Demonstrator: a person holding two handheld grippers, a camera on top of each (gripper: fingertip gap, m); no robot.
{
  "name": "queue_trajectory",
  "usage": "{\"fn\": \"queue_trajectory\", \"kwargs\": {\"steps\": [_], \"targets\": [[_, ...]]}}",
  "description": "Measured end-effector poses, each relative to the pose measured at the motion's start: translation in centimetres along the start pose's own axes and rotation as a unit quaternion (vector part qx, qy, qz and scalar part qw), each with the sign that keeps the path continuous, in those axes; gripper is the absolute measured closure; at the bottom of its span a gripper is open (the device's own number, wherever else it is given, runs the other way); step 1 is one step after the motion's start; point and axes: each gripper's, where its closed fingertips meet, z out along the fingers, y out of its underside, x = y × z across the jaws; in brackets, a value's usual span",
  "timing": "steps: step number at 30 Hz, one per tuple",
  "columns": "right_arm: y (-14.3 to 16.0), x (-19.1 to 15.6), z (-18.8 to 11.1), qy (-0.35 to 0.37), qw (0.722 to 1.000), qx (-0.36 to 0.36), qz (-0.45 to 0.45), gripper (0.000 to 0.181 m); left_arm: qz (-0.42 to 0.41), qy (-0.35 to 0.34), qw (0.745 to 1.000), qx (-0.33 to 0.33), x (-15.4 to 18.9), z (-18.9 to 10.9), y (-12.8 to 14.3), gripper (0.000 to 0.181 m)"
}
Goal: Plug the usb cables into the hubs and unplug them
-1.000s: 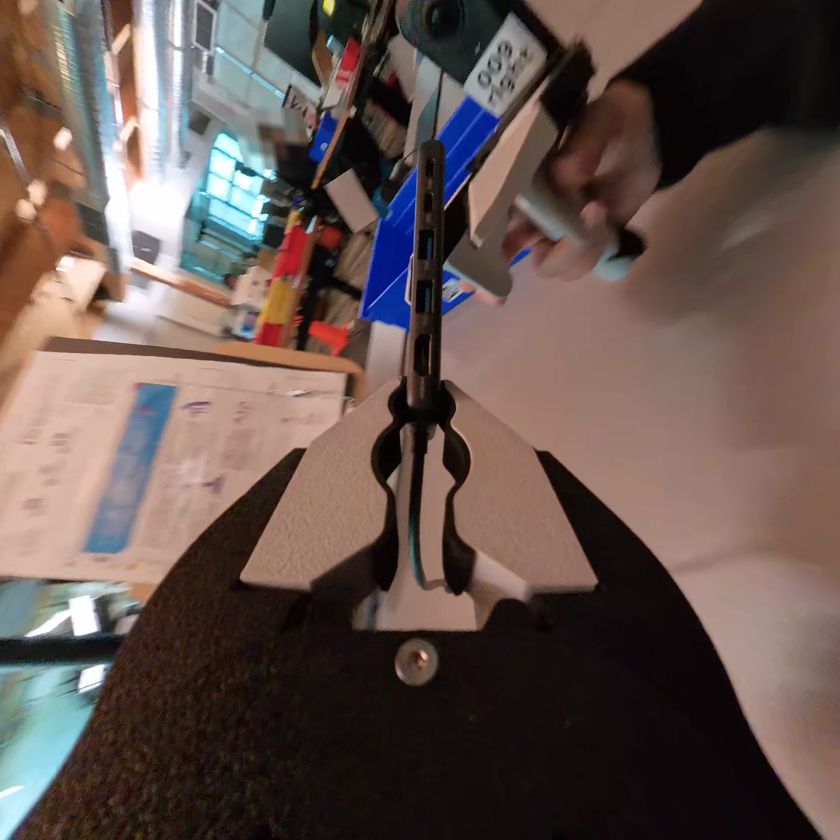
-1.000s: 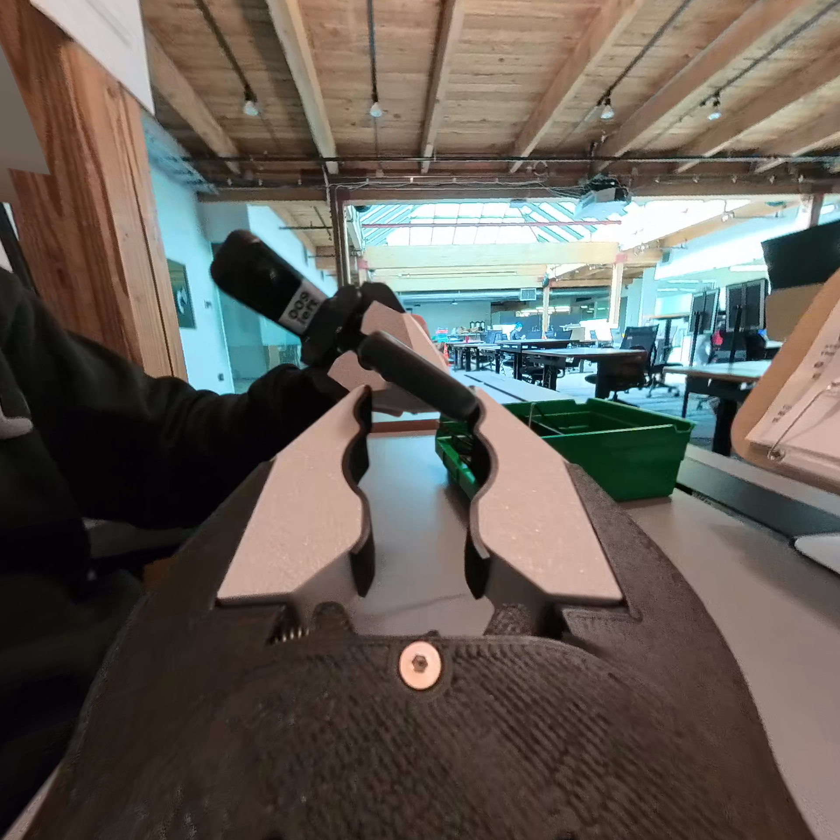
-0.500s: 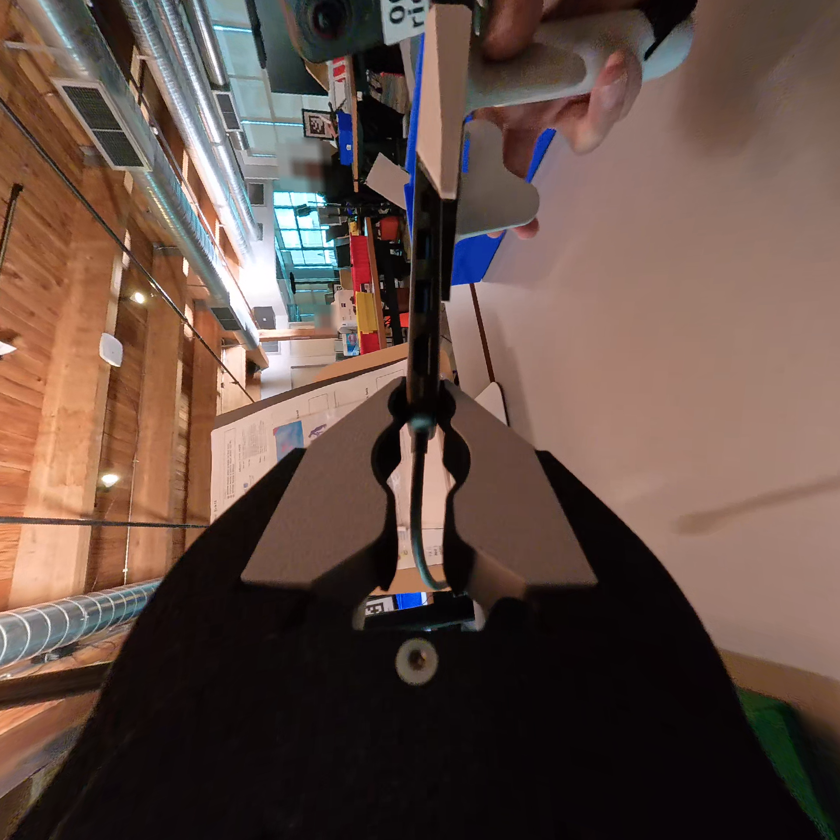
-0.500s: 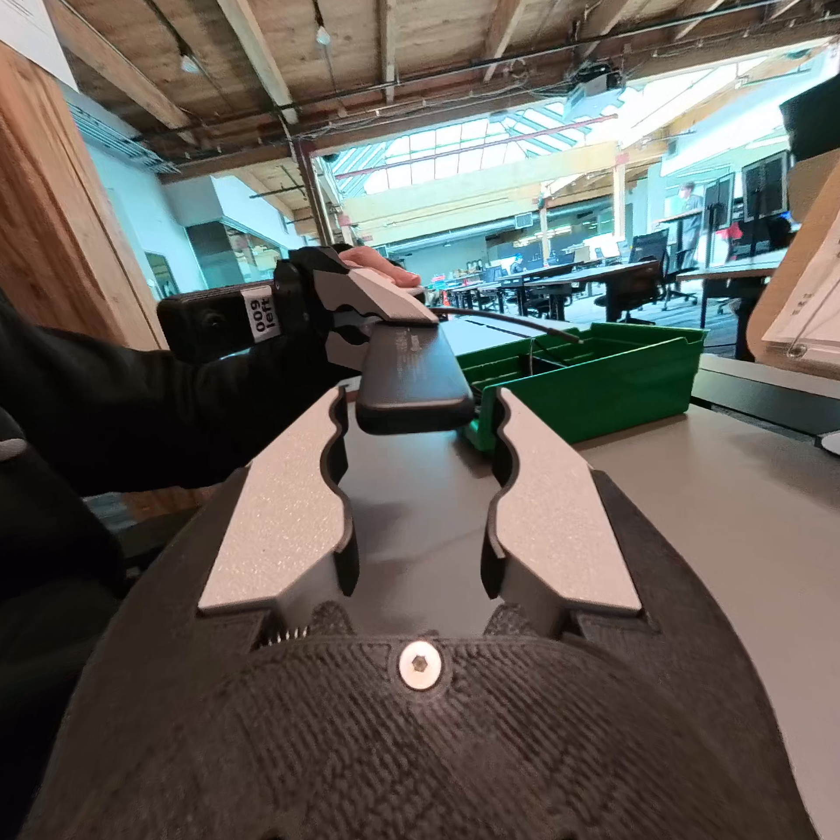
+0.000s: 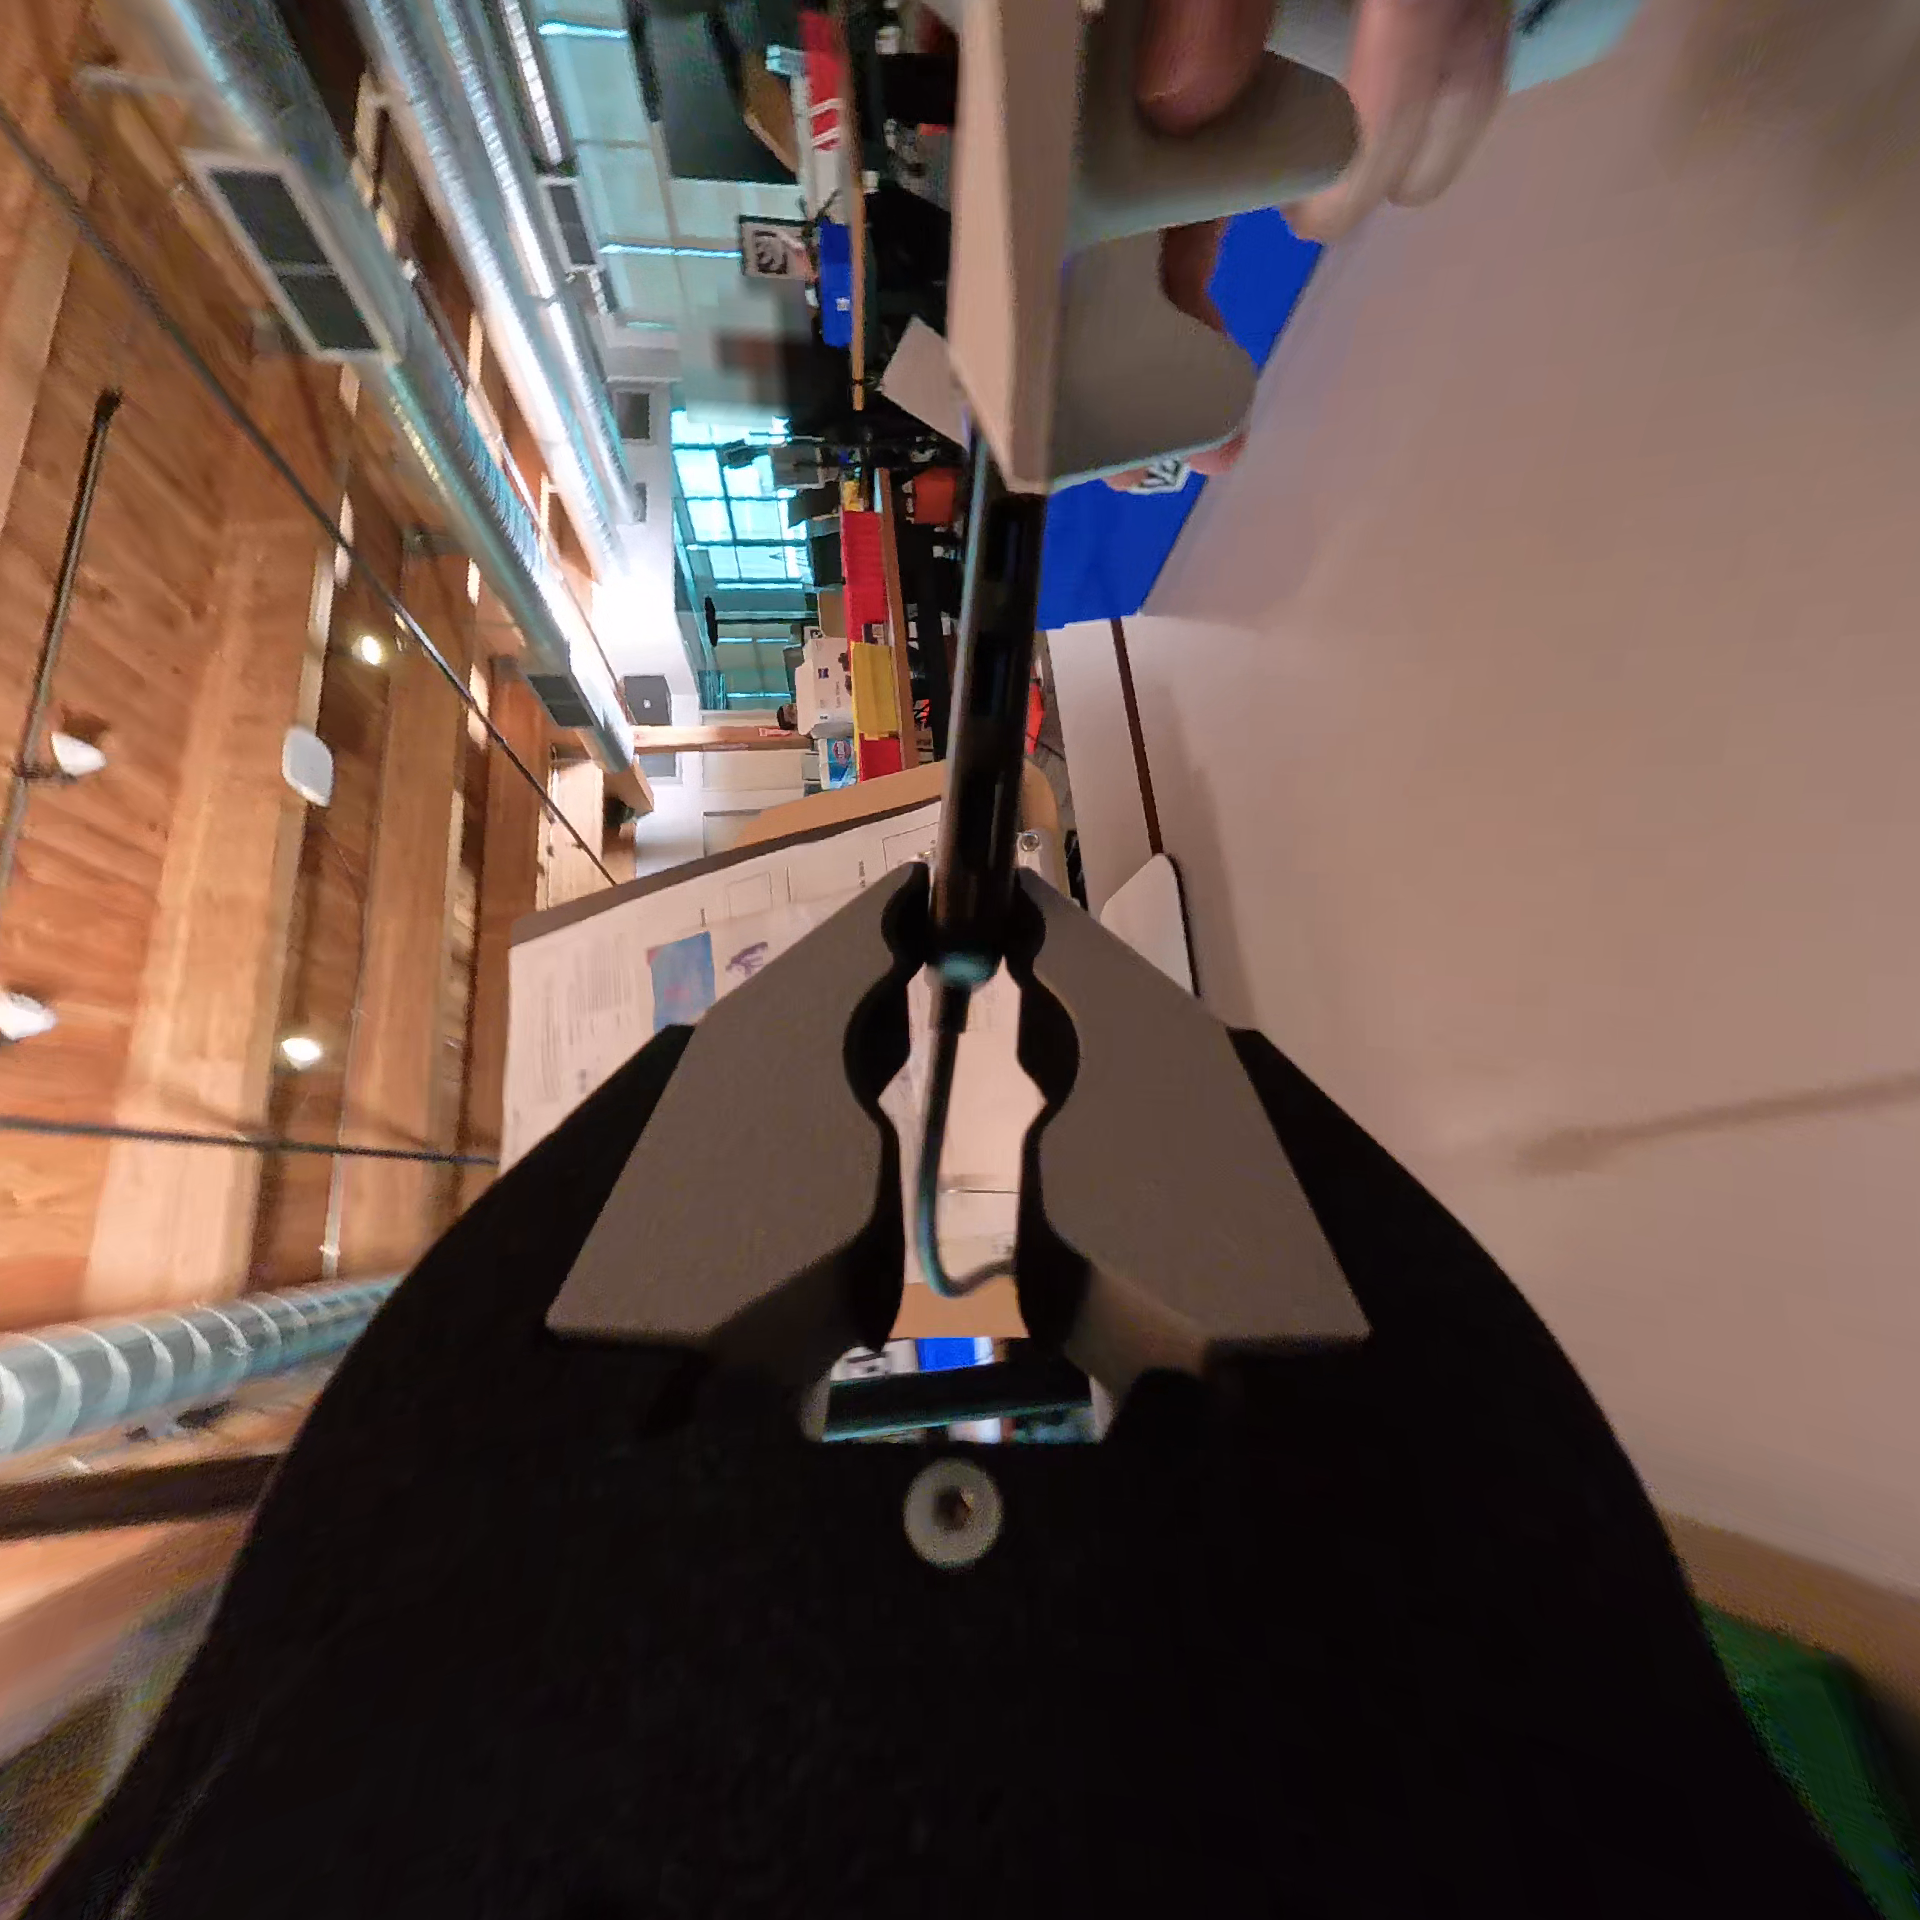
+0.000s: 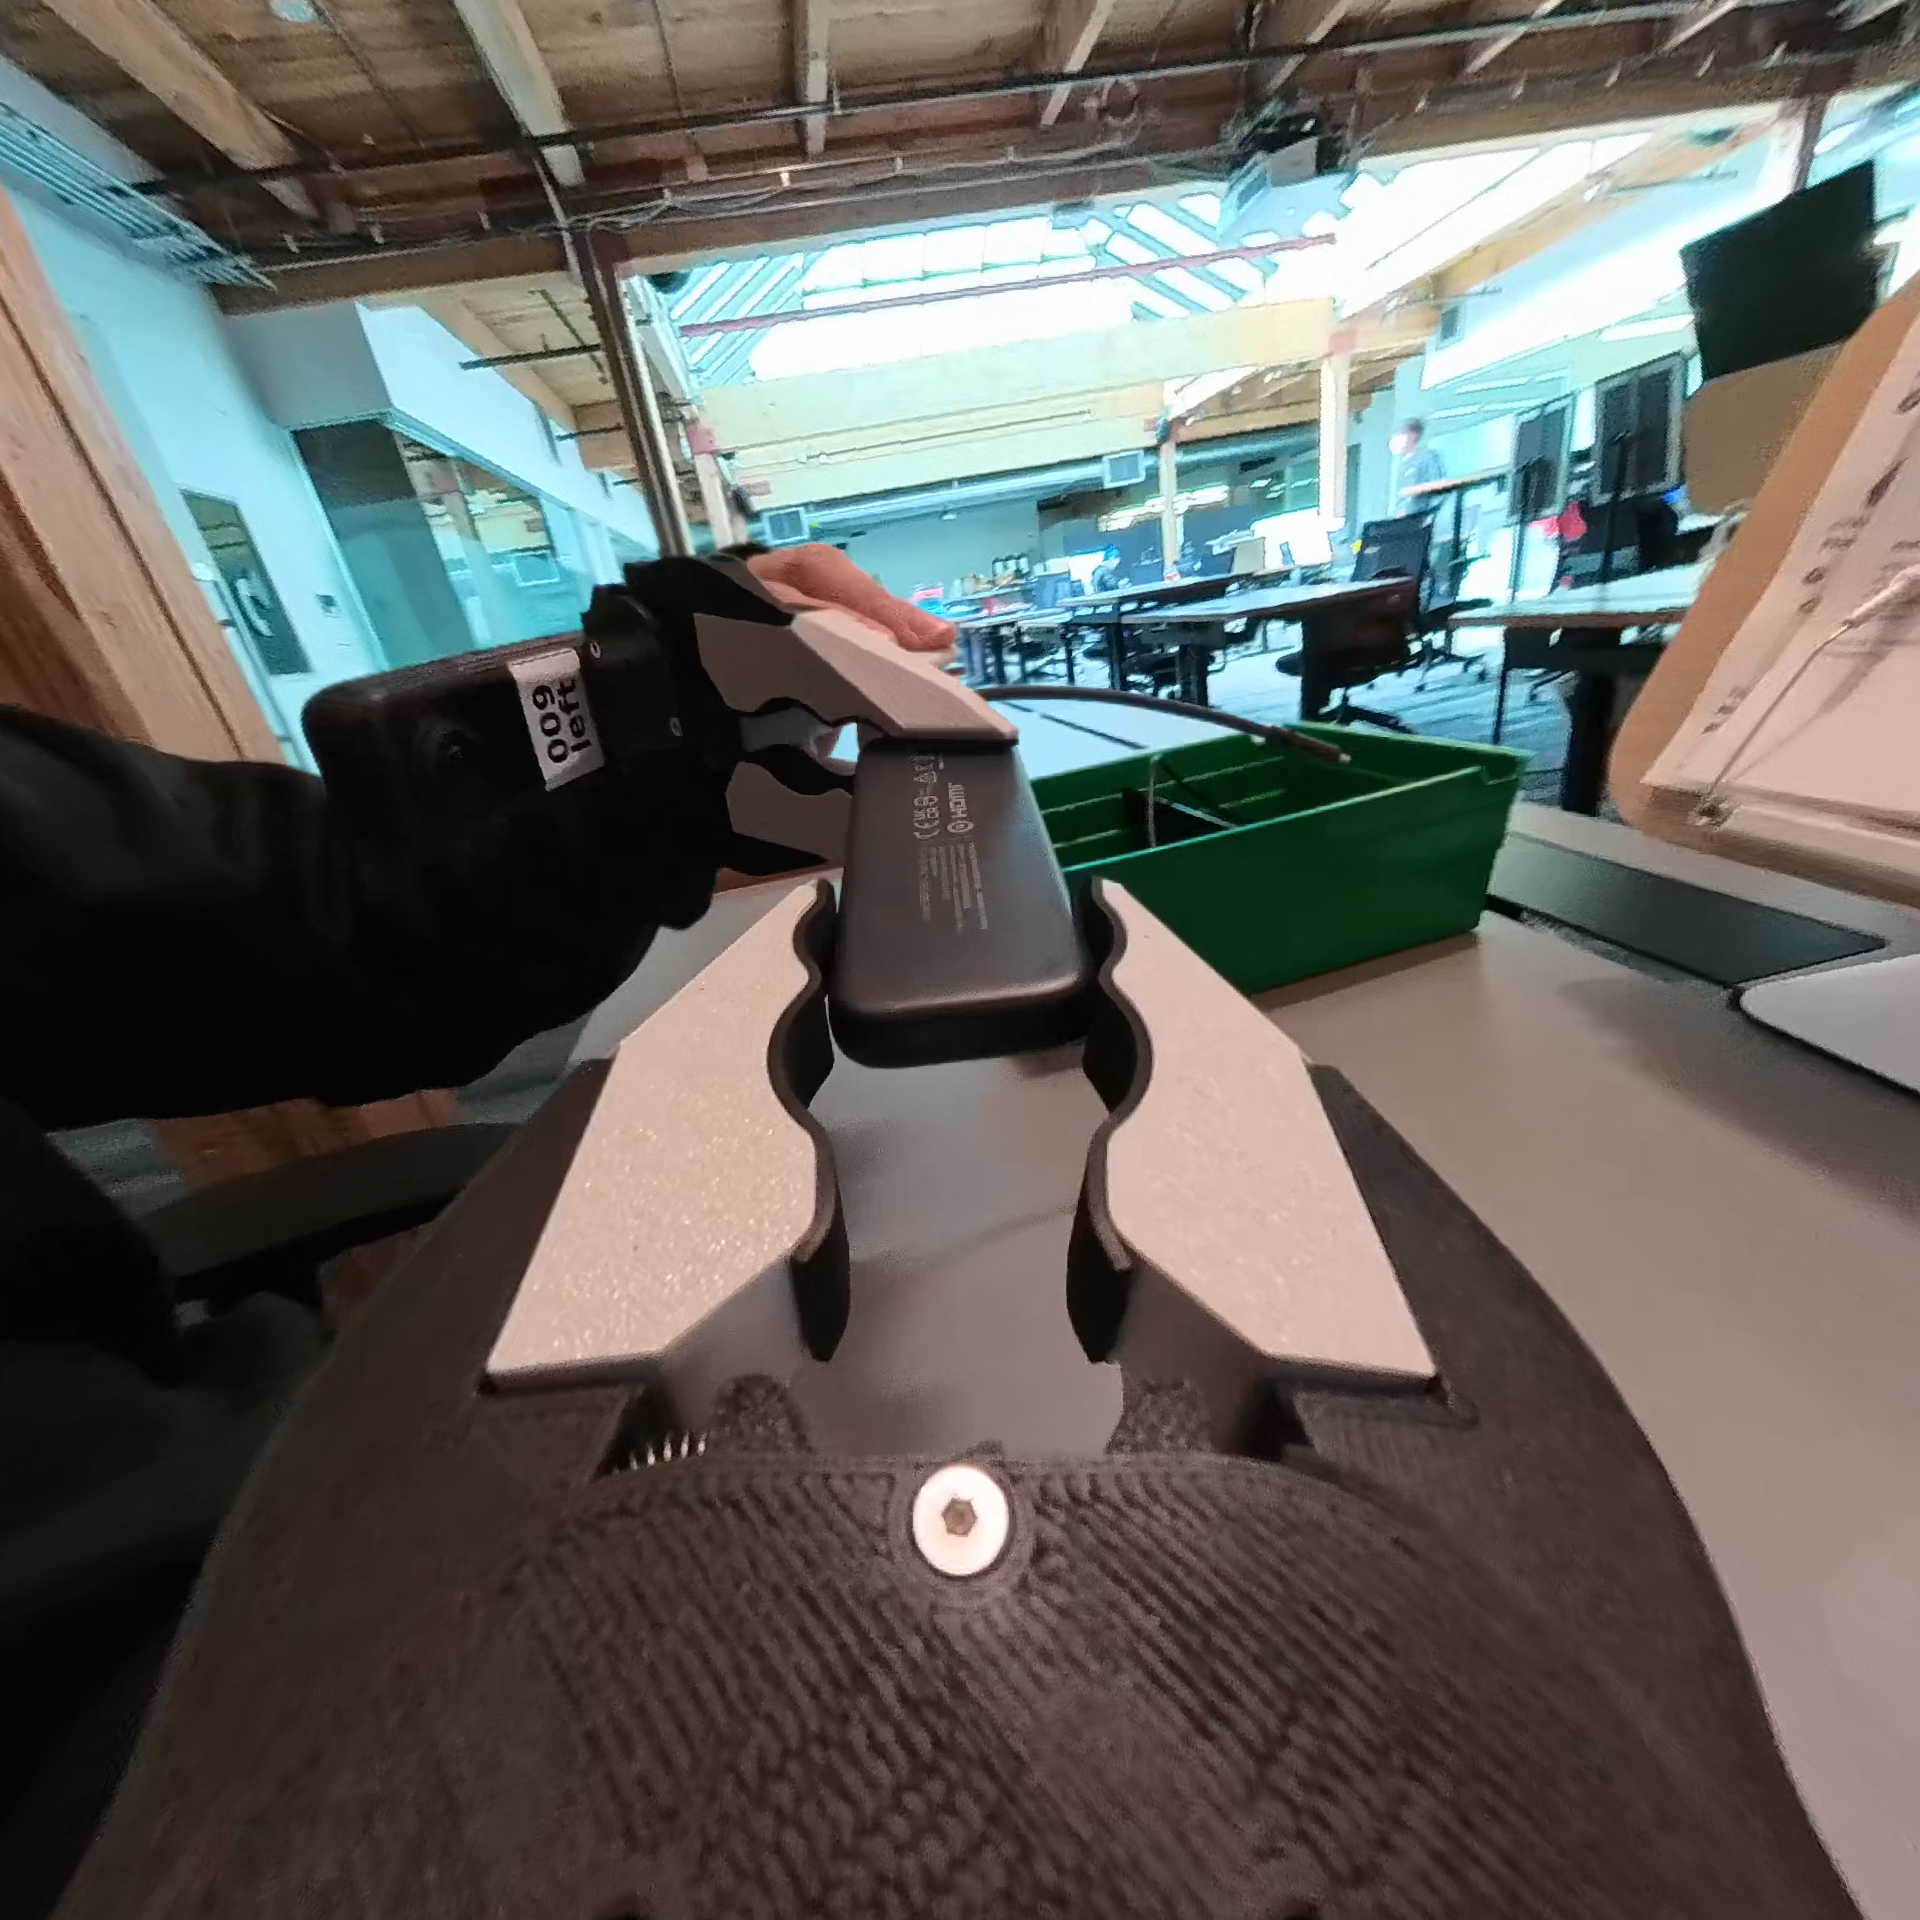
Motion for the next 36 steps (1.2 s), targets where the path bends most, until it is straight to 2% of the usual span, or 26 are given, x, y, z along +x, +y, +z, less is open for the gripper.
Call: {"fn": "queue_trajectory", "kwargs": {"steps": [1,4,6,8,9,11,13,15,17,19,21,22,25,26,27,28,31,34,36], "targets": [[-0.2,0.0,0.1,0.008,1.000,0.003,-0.012,0.135,-0.033,-0.007,0.999,0.004,-0.4,0.0,0.2,0.167],[-0.9,0.0,0.0,0.028,0.999,0.014,-0.043,0.136,-0.155,-0.061,0.986,0.009,-2.3,-0.3,1.2,0.135],[-1.4,0.5,-0.3,0.043,0.997,0.029,-0.049,0.136,-0.272,-0.078,0.959,0.007,-2.6,-0.5,2.1,0.117],[-1.9,1.2,-0.8,0.065,0.995,0.044,-0.056,0.136,-0.390,-0.083,0.917,0.016,-2.3,-0.8,2.6,0.103],[-2.2,1.6,-1.1,0.080,0.993,0.054,-0.063,0.136,-0.450,-0.091,0.888,0.027,-2.3,-1.0,2.7,0.100],[-2.9,2.1,-1.7,0.096,0.991,0.074,-0.065,0.136,-0.569,-0.115,0.812,0.061,-2.6,-1.6,2.8,0.103],[-3.1,2.4,-2.0,0.103,0.989,0.079,-0.069,0.135,-0.688,-0.142,0.709,0.057,-1.7,-1.6,3.9,0.111],[-3.1,2.6,-2.0,0.109,0.988,0.085,-0.070,0.135,-0.780,-0.108,0.612,0.072,0.6,-0.6,2.9,0.117],[-3.1,2.4,-2.0,0.106,0.988,0.084,-0.076,0.135,-0.829,-0.058,0.547,0.097,2.6,0.7,0.9,0.115],[-2.9,2.1,-1.8,0.102,0.988,0.081,-0.081,0.135,-0.871,-0.003,0.475,0.126,3.9,1.9,-0.8,0.102],[-3.0,2.0,-1.9,0.102,0.987,0.089,-0.085,0.135,-0.902,0.049,0.391,0.175,3.9,2.3,-2.1,0.104],[-2.9,1.9,-1.8,0.097,0.988,0.088,-0.085,0.135,-0.909,0.073,0.359,0.200,3.6,2.3,-2.6,0.108],[-2.8,1.7,-1.7,0.088,0.988,0.086,-0.092,0.135,-0.916,0.115,0.292,0.251,2.7,2.1,-3.0,0.118],[-2.6,1.4,-1.5,0.078,0.989,0.082,-0.095,0.135,-0.918,0.120,0.271,0.265,2.2,2.0,-2.9,0.126],[-2.4,1.3,-1.4,0.076,0.989,0.077,-0.098,0.135,-0.919,0.121,0.258,0.273,1.9,1.9,-2.6,0.145],[-2.3,1.3,-1.3,0.078,0.989,0.073,-0.104,0.135,-0.921,0.119,0.255,0.268,1.9,2.0,-2.3,0.156],[-1.6,1.5,-1.2,0.083,0.988,0.053,-0.122,0.135,-0.918,0.113,0.258,0.279,1.0,1.7,-1.7,0.164],[0.1,2.5,-1.1,0.114,0.979,-0.002,-0.170,0.136,-0.924,0.102,0.272,0.248,0.7,1.9,-0.9,0.169],[0.4,2.7,-0.9,0.130,0.972,-0.012,-0.194,0.136,-0.935,0.110,0.245,0.232,0.6,2.0,-0.6,0.171]]}}
